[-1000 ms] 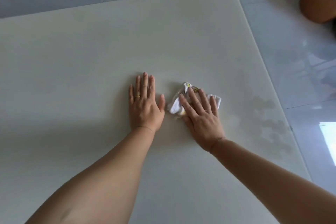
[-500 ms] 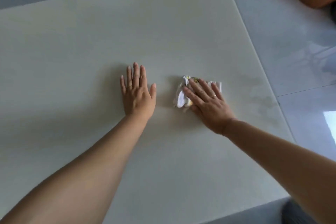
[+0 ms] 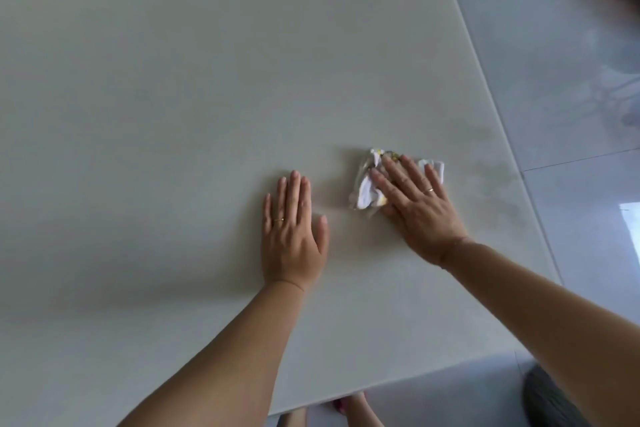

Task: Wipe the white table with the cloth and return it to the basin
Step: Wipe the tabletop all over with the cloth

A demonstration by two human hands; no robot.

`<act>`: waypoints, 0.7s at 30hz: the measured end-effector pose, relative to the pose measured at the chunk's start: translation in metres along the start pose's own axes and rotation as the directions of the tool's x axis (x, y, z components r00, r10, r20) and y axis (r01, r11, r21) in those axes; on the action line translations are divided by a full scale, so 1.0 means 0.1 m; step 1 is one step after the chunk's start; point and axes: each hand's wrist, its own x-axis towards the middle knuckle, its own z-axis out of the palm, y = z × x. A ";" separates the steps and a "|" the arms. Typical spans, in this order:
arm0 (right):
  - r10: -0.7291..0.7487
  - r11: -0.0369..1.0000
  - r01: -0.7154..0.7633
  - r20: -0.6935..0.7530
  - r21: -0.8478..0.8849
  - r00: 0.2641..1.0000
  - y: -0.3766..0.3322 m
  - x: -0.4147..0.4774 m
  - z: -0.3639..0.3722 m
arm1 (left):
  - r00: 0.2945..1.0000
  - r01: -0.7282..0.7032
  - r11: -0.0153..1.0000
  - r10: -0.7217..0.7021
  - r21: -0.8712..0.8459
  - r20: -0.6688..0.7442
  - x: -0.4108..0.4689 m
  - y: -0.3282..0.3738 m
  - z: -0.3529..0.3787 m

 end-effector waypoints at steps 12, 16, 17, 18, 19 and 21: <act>-0.040 0.998 0.040 -0.008 0.038 0.999 -0.44 -0.57 0.11 | 0.999 0.001 1.000 -0.003 -0.029 -0.045 0.00 0.01 -0.01; 0.468 0.869 -0.450 -0.045 0.206 0.883 -0.24 -0.55 0.04 | 0.999 -0.005 1.000 0.004 -0.019 -0.045 0.00 0.01 0.00; 0.584 0.791 -0.556 -0.045 0.254 0.810 -0.44 -0.55 0.08 | 0.999 -0.005 1.000 0.004 -0.021 -0.044 0.00 0.00 0.00; 0.631 0.753 -0.598 -0.041 0.275 0.775 -0.69 -0.59 0.13 | 0.999 -0.002 1.000 0.001 -0.022 -0.044 0.00 0.00 0.01; 0.603 0.773 -0.570 -0.040 0.280 0.797 -0.95 -0.67 0.19 | 0.999 0.004 1.000 -0.005 -0.022 -0.039 0.00 0.00 0.01; 0.381 0.905 -0.366 -0.031 0.217 0.924 -1.25 -0.93 0.28 | 1.000 0.002 1.000 -0.002 -0.015 -0.024 -0.01 0.00 0.01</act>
